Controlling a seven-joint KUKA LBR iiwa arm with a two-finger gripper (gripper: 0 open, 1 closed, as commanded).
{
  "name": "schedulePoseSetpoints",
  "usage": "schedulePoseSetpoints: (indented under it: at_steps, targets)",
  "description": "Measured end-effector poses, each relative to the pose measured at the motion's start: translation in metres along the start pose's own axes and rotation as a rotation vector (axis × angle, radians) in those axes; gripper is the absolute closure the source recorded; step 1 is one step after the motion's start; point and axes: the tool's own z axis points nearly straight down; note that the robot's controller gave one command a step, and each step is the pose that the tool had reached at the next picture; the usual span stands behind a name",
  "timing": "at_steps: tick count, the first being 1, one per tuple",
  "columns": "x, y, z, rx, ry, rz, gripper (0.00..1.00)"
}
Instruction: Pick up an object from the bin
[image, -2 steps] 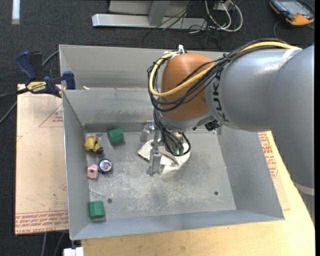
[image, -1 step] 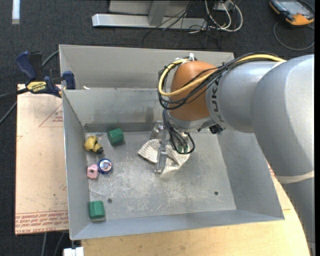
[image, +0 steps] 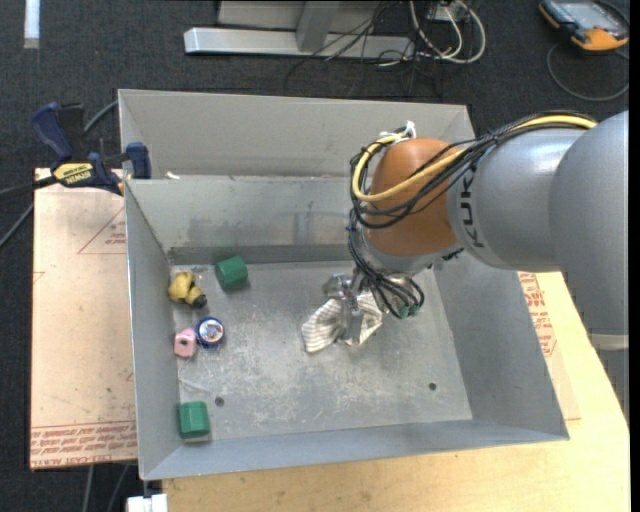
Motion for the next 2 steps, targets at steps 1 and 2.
schedulePoseSetpoints:
  at_steps: [1, 2]
  targets:
    - [0.0, 0.0, 0.0, 0.0, 0.0, 0.0, 1.0]
    - [-0.016, 0.005, -0.092, -0.001, -0.004, -0.043, 1.0]
